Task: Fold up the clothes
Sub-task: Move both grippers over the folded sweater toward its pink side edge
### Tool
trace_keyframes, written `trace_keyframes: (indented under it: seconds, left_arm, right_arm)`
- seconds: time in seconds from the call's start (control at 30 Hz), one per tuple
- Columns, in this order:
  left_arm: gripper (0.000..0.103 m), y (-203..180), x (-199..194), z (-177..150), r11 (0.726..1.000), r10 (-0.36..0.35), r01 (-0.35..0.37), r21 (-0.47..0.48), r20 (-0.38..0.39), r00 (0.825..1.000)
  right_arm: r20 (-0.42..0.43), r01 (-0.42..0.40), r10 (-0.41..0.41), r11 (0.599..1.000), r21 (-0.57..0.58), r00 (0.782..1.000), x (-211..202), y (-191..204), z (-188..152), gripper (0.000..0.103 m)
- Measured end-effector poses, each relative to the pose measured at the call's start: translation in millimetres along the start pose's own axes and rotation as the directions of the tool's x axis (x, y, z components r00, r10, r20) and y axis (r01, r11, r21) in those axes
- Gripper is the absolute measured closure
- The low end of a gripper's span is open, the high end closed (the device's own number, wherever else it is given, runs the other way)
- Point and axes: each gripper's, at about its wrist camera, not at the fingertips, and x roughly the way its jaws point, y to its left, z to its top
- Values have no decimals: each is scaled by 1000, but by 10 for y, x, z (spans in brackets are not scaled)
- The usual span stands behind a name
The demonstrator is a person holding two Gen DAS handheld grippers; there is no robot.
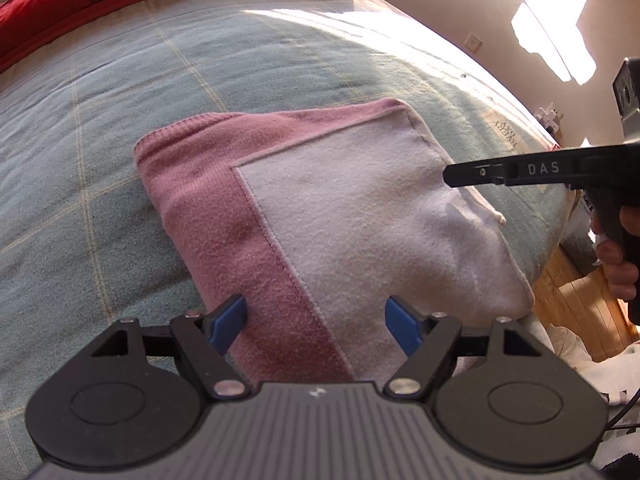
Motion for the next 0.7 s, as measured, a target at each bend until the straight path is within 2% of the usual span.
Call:
trace_keyframes:
  seconds: [0.07,0.2,0.27,0.33,0.4,0.5,0.63,0.7]
  left_arm:
    - [27,-105,-102,-90,999,-19,19,34,6,1000]
    - [27,-309,-229,-325,991,-95,95,97,-7,995]
    - [27,-382,-209,-441,984,-123,127,126,-37,992]
    - [27,-417,-139,-544,980,-137,146,133,-73,988]
    - [27,-430,-55,-637,976,-154,169,138,-109,982]
    - [25,-426,-15,-716,977,-135,152,150,-120,984]
    - [25,-404,-207,-688,977,-153,162,141,-73,986]
    - [25,-410,-198,-696,979,-141,151,138,-78,987]
  right_arm:
    - [-4,-62,62,998,-22,998,-140,77,-20,85]
    - [-124,-175,170,984,-30,978,-154,144,-193,85]
    - [-173,-163,154,986,-39,973,-80,138,-323,85]
    - [-214,-111,102,993,-33,972,15,62,-462,85]
    - [-226,-90,88,996,-3,970,64,-33,-539,85]
    - [-215,-96,96,995,12,972,19,-65,-577,85]
    - [-188,-107,103,994,-14,977,-101,22,-549,82]
    - [-185,-124,118,992,-23,976,-125,60,-547,82]
